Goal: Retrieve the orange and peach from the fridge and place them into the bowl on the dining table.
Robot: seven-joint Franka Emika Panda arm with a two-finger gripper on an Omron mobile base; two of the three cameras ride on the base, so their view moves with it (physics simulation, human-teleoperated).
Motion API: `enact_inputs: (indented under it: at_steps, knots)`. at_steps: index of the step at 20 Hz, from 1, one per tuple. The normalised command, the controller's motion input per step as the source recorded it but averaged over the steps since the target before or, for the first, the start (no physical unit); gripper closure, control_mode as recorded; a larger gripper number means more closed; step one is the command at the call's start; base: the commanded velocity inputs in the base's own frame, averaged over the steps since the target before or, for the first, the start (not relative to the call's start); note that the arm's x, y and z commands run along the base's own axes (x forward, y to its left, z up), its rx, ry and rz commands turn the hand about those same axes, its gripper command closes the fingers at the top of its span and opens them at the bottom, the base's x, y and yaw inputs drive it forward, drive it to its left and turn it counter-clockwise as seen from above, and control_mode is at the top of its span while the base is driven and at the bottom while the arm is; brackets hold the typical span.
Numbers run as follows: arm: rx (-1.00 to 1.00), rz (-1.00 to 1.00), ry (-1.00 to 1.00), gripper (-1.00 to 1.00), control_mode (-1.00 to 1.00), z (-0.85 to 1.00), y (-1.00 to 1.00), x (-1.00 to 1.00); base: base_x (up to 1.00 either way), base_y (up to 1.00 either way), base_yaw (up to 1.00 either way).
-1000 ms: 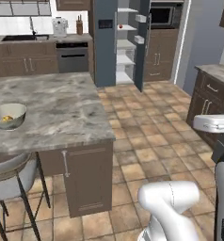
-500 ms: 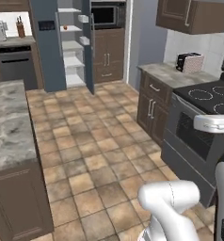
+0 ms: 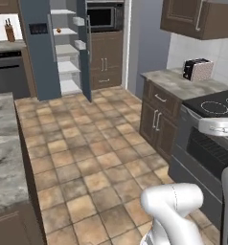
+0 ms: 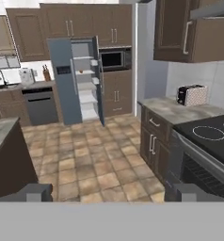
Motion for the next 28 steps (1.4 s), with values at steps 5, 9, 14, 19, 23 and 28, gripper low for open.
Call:
enact_inputs:
  at_steps: [5, 9, 14, 19, 23, 28]
  knots:
    - [0.0, 0.0, 0.0, -1.0, 1.0, 0.0, 0.0, 0.0, 1.0, 0.09, -0.01]
    - [0.0, 0.0, 0.0, -1.0, 1.0, 0.0, 0.0, 0.0, 1.0, 0.13, 0.0]
    - [0.0, 0.0, 0.0, -1.0, 1.0, 0.0, 0.0, 0.0, 1.0, 0.19, -0.01]
    - [0.0, 0.0, 0.0, -1.0, 1.0, 0.0, 0.0, 0.0, 1.0, 0.27, -0.04]
    - [0.0, 0.0, 0.0, -1.0, 1.0, 0.0, 0.0, 0.0, 1.0, 0.3, -0.1]
    - [0.0, 0.0, 0.0, -1.0, 1.0, 0.0, 0.0, 0.0, 1.0, 0.38, -0.1]
